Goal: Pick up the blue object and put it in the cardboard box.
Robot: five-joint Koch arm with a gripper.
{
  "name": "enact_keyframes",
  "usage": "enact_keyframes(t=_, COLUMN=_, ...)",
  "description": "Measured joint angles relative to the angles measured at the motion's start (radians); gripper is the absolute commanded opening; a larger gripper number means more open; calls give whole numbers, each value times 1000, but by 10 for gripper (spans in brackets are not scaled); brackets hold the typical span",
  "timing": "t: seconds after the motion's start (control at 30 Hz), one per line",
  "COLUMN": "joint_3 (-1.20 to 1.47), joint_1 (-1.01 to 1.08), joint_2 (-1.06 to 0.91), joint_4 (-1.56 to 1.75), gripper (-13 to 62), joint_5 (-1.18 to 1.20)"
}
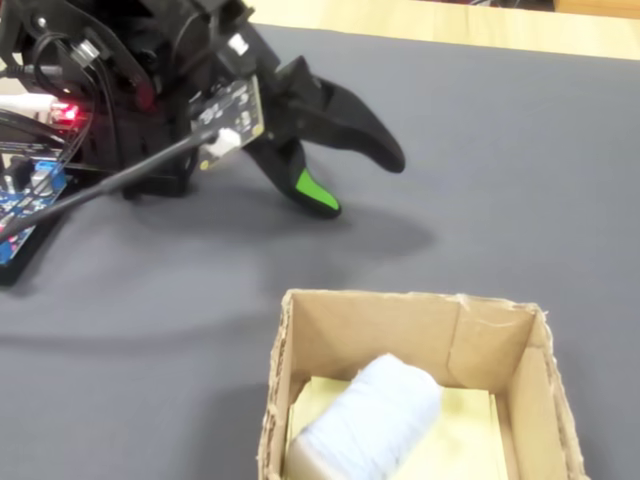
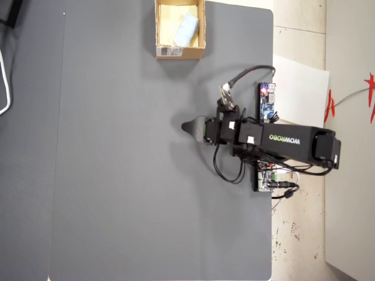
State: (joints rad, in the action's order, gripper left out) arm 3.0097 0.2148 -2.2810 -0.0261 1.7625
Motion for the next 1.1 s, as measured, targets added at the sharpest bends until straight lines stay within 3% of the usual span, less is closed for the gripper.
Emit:
enact_keyframes(t=0.13, joint_3=67, joint_1=0, joint_2=0, joint_4=133, gripper=340, joint_5=-2)
enact_keyframes(t=1.1, joint_3=69, joint_1=-2, joint_2=0, joint_4=89, gripper=340, joint_5=2)
